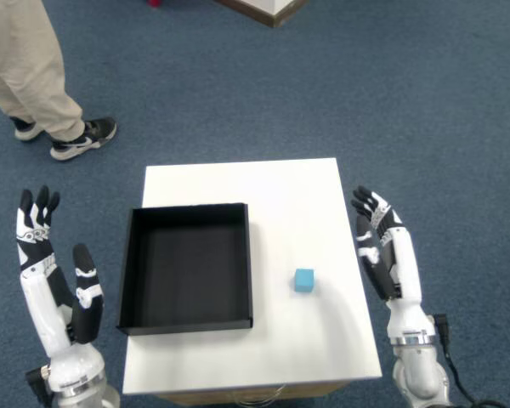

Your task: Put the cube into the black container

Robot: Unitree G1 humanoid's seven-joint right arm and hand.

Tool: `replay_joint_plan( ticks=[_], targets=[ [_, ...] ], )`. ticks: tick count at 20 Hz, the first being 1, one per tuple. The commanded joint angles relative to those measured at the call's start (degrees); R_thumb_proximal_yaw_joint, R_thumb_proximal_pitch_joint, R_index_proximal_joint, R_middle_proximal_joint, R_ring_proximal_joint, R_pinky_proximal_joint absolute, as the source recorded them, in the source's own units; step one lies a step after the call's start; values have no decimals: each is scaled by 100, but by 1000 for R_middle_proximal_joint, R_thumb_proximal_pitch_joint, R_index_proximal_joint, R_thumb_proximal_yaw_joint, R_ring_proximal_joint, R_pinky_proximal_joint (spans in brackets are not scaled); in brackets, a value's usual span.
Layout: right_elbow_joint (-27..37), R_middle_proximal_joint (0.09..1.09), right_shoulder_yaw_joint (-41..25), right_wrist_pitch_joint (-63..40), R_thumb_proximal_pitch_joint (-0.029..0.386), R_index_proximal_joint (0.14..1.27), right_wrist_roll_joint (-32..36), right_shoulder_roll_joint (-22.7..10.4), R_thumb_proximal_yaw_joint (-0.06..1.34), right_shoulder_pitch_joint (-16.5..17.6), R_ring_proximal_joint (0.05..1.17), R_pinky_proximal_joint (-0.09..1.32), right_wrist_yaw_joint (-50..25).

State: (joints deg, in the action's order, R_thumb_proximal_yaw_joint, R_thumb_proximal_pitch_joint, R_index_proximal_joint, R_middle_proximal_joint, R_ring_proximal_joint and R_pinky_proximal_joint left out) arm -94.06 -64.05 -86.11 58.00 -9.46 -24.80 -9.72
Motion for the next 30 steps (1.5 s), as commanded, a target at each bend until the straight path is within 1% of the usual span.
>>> replay_joint_plan(
  ticks=[1,4,7,10,11,15,19,22,24,27,30],
  targets=[
    [-282,314,-213,-461,182,301,-118,-71,391,-330,375,305,-302],
    [-651,324,-688,-198,169,308,-395,-44,387,-443,373,296,-748],
    [-1008,332,-1264,147,158,316,-777,-1,389,-399,371,295,-1351],
    [-1247,331,-1965,487,125,319,-1119,41,438,-385,367,294,-2128],
    [-1306,329,-2289,640,114,320,-1271,44,451,-390,366,298,-2504],
    [-1333,319,-3263,1126,78,323,-1764,8,461,-368,359,325,-3798],
    [-1187,314,-4162,1622,61,327,-2236,-57,491,-327,351,330,-5094],
    [-836,313,-4744,2134,36,330,-2604,-210,547,-254,344,317,-5959],
    [-627,313,-5040,2443,29,333,-2812,-315,555,-299,342,306,-6399],
    [-286,314,-5412,3013,20,334,-3111,-476,548,-370,334,288,-6919],
    [190,316,-5515,3674,11,336,-3220,-691,526,-374,333,280,-7028]
  ],
)
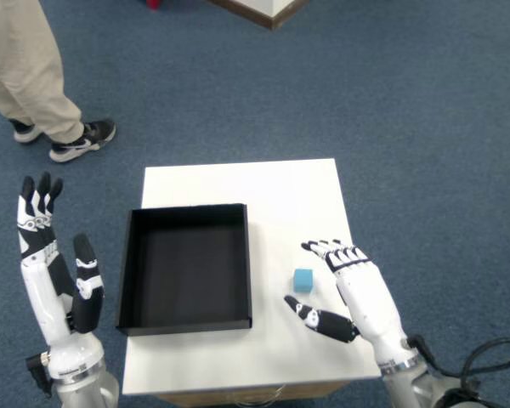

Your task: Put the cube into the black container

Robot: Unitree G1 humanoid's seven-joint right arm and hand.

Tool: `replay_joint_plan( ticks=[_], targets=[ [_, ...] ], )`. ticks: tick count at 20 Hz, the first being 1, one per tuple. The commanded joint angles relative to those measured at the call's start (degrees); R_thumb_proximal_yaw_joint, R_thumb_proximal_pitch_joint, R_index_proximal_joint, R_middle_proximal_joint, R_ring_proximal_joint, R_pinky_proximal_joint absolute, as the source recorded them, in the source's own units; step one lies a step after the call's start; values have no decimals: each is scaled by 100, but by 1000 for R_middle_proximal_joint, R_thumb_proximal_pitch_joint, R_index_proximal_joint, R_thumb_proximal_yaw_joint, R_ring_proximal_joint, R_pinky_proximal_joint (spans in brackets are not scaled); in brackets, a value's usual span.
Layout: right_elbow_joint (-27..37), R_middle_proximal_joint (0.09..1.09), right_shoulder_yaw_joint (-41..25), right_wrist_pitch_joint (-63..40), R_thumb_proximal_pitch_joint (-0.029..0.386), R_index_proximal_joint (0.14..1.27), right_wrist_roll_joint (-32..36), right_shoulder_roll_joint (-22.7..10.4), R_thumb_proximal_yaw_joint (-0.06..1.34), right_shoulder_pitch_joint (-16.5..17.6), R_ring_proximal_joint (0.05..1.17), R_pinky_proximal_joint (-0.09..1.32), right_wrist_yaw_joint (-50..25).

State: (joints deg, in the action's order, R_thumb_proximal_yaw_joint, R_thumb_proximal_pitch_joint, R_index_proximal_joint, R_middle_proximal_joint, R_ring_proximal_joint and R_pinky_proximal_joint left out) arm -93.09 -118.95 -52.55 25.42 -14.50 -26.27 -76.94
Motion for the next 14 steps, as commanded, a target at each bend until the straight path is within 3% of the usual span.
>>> replay_joint_plan(
  ticks=[1,9,12,14],
  targets=[
    [205,317,-27,461,9,338,35,-232,517,-238,333,279,-294],
    [799,326,51,1241,-4,362,128,-478,446,-400,335,275,-56],
    [890,330,113,1334,-4,591,200,-529,451,-481,336,272,18],
    [932,338,144,1352,-4,670,238,-561,479,-500,341,277,62]
  ],
)
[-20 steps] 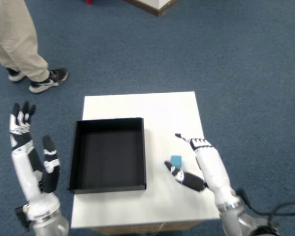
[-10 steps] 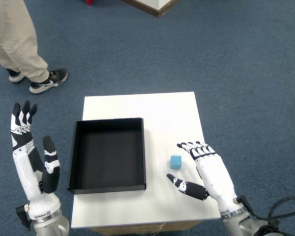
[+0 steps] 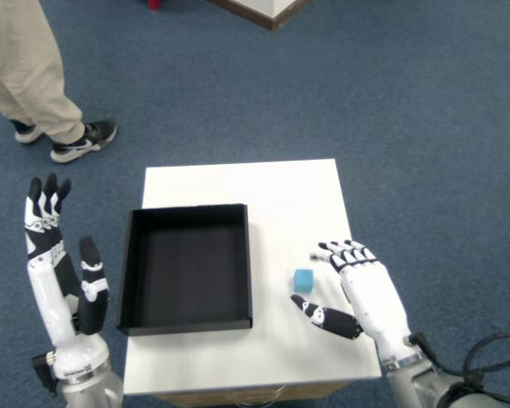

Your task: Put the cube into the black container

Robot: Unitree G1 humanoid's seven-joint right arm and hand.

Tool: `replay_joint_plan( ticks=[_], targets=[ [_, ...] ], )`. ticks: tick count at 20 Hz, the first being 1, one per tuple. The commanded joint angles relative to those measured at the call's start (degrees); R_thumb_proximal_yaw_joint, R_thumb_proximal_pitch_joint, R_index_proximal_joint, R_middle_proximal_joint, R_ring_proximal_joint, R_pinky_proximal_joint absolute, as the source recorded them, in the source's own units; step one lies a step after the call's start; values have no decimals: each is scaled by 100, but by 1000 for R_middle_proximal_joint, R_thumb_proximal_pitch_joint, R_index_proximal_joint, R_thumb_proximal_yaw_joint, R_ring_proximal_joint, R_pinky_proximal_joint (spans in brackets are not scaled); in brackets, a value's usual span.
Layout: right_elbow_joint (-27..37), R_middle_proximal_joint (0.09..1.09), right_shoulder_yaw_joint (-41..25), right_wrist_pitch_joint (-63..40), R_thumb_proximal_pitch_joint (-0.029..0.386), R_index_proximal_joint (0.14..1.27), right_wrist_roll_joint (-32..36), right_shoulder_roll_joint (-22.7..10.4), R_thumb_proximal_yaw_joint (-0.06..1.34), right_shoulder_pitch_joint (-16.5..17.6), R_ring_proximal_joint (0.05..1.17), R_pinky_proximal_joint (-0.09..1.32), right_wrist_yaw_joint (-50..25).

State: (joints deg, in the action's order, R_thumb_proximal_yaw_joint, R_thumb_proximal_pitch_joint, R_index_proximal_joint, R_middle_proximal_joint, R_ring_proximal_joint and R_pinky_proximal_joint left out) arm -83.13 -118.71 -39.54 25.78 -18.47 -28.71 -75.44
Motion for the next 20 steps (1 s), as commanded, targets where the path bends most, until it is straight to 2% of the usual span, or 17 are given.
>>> replay_joint_plan(
  ticks=[1,3,5,7,10,12,20],
  targets=[
    [-49,341,132,59,-4,680,216,-175,492,-268,344,278,-63],
    [-29,347,141,63,-3,676,230,-180,514,-304,351,279,-31],
    [-15,382,150,64,-2,658,242,-176,533,-325,459,313,-23],
    [-16,452,170,93,3,634,263,-162,555,-346,567,431,-57],
    [-18,626,204,123,14,613,297,-141,604,-371,718,564,-152],
    [-13,689,209,127,19,605,304,-116,622,-370,768,625,-195],
    [-23,693,172,109,25,574,249,-31,644,-493,742,676,-459]
  ],
)
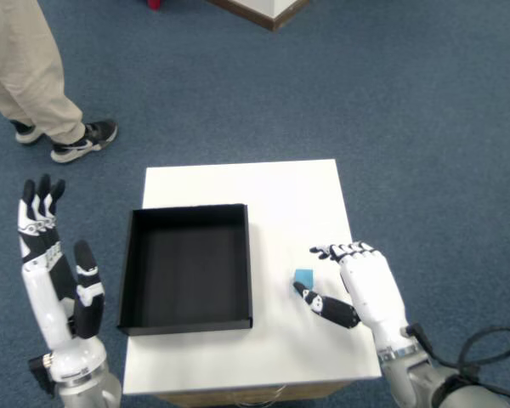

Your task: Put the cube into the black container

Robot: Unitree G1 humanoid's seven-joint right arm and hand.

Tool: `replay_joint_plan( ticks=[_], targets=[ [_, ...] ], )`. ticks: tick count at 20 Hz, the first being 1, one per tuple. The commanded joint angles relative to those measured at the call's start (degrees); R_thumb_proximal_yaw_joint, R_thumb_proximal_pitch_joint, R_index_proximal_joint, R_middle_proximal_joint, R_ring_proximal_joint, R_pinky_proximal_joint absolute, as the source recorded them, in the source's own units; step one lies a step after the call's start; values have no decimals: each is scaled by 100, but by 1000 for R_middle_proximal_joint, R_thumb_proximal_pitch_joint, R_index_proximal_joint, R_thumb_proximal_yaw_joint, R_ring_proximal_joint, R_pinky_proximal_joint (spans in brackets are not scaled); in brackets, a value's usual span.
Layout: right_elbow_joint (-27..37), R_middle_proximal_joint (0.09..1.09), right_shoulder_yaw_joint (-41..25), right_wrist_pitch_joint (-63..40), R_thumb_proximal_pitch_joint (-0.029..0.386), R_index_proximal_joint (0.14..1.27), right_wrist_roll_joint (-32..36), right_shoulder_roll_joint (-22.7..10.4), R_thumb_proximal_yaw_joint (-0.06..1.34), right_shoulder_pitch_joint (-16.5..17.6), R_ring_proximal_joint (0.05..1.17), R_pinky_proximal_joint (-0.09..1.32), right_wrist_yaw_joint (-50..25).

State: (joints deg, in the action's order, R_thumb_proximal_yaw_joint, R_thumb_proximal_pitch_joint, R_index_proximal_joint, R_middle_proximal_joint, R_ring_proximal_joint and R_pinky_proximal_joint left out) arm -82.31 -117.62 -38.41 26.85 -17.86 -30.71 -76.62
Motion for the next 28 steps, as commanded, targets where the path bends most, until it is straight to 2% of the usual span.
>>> replay_joint_plan(
  ticks=[1,16,28],
  targets=[
    [-111,690,61,1,23,571,139,-96,648,-305,736,678,-361],
    [-132,682,-16,719,-7,562,92,47,657,-449,688,682,-154],
    [-20,674,108,873,-15,563,309,32,668,-70,641,639,466]
  ],
)
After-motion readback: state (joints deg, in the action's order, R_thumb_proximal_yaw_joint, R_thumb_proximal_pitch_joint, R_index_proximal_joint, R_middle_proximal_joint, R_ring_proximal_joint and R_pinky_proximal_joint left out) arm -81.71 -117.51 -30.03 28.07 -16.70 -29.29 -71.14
